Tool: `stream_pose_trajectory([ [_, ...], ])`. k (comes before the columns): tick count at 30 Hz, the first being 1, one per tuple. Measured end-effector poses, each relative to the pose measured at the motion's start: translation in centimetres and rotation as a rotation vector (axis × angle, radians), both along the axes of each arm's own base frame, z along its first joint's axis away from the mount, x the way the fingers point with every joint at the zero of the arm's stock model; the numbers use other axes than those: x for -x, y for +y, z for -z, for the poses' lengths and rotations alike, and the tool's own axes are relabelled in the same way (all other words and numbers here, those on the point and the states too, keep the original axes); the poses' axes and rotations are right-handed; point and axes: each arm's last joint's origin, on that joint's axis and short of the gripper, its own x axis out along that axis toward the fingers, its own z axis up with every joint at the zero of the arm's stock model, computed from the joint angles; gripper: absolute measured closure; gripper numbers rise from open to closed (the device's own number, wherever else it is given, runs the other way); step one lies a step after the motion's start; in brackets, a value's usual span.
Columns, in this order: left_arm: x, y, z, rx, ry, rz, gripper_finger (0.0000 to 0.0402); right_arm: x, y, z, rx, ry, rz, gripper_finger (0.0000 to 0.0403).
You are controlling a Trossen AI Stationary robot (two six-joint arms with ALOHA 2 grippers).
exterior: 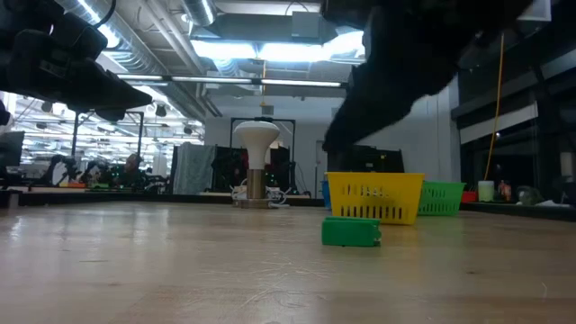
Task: Pick and place Stapler, Stapler remover, tape
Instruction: Put the green stapler into the yellow bin
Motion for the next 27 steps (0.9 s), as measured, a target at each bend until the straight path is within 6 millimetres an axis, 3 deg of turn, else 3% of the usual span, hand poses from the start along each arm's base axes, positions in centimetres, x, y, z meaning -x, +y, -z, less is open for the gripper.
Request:
stream_pose_trajectory([
  [12, 0.0, 0.0, 0.0, 0.000, -0.002, 0.000, 0.0400, 0.0, 0.6, 1.6, -0.008, 0.032, 0.017, 0.0229],
  [27, 0.0, 0.0, 0.0, 0.000, -0.002, 0.000, 0.0400, 0.6, -0.3, 3.6, -0.025, 0.112, 0.079, 0.0141],
])
